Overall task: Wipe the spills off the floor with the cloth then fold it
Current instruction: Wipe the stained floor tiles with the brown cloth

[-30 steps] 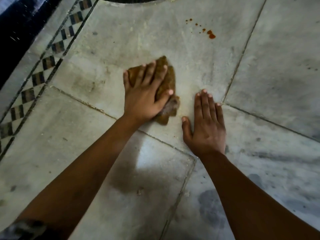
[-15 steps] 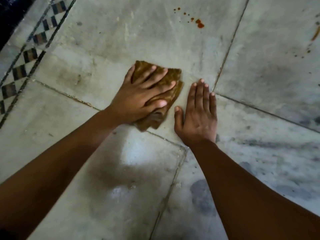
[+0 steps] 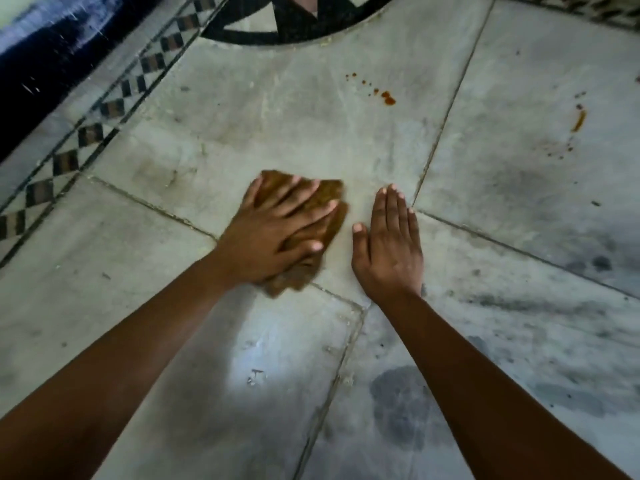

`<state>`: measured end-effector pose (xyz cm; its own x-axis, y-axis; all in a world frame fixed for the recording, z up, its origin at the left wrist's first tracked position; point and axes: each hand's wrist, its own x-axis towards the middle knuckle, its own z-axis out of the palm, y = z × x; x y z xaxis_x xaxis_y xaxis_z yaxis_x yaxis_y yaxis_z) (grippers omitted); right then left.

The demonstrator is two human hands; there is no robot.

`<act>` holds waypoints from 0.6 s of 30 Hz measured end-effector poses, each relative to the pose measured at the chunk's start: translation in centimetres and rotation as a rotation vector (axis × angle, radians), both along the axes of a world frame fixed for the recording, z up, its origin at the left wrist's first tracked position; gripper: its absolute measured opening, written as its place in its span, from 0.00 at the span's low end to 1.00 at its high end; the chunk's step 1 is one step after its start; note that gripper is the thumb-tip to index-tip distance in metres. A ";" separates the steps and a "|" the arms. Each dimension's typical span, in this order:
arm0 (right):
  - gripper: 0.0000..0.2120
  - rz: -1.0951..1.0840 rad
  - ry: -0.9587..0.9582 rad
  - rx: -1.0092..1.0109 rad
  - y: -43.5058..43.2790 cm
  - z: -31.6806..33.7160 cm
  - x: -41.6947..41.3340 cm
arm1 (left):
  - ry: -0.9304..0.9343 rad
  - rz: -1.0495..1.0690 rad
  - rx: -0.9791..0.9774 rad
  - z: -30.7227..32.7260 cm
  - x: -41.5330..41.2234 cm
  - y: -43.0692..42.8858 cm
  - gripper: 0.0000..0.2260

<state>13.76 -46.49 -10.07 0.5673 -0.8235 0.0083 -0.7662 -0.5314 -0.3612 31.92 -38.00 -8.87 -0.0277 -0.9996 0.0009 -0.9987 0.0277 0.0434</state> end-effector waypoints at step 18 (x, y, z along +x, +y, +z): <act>0.36 -0.204 0.106 -0.080 -11.0 -1.0 1.8 | 0.011 0.206 0.030 -0.4 4.6 -3.0 0.30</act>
